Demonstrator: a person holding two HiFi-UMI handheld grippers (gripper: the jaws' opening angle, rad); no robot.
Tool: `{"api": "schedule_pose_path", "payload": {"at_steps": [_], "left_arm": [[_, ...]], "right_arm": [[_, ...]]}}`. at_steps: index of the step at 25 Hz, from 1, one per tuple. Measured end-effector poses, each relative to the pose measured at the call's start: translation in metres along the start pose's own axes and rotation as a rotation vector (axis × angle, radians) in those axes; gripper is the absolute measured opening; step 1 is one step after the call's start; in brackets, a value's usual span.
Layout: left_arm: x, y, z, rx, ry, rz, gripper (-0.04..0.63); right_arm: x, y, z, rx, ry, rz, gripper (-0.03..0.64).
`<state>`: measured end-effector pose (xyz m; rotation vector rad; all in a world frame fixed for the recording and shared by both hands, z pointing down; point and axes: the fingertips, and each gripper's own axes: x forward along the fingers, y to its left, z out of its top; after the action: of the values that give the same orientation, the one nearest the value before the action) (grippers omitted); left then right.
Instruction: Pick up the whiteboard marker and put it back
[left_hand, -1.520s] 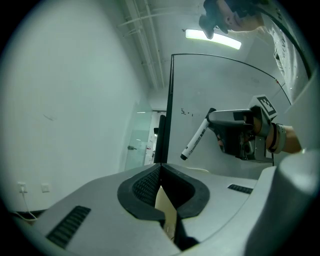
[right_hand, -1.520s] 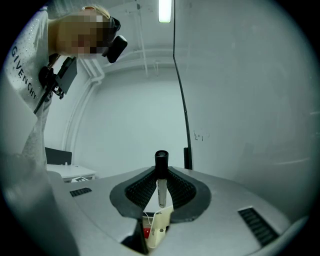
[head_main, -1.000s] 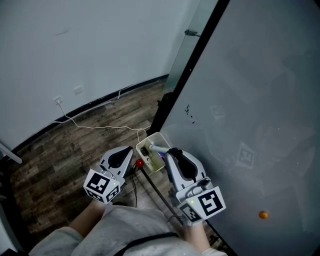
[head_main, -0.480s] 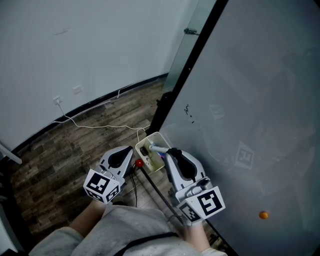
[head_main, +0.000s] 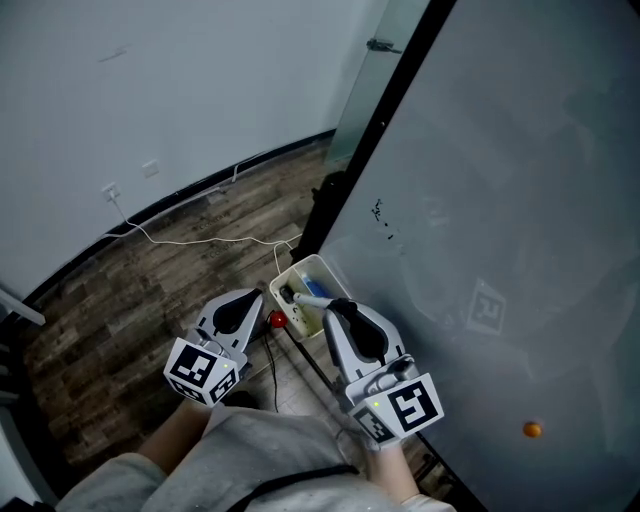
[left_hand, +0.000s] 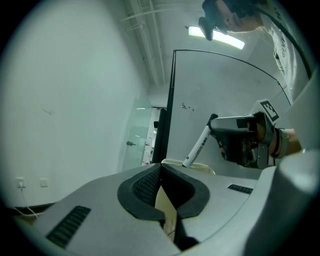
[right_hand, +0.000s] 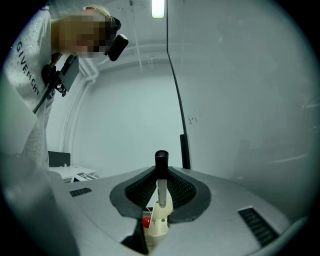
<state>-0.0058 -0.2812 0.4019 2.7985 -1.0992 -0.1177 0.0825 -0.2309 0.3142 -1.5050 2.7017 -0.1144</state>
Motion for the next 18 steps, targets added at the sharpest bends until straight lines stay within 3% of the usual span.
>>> {"api": "schedule_pose_path", "payload": {"at_steps": [10,13,18], "left_arm": [[0.002,0.0,-0.015,-0.012,0.058,-0.019,0.015],[0.002,0.0,-0.017,-0.016,0.063,-0.025,0.014],[0.0,-0.004,-0.016,-0.021,0.066,-0.052,0.015]], "right_arm": [[-0.001,-0.009,-0.051,0.021,0.079,-0.041,0.077],[0.004,-0.008,-0.051,0.014,0.05,-0.041,0.077],[0.002,-0.007,-0.073,0.006,0.136,-0.052,0.077]]}}
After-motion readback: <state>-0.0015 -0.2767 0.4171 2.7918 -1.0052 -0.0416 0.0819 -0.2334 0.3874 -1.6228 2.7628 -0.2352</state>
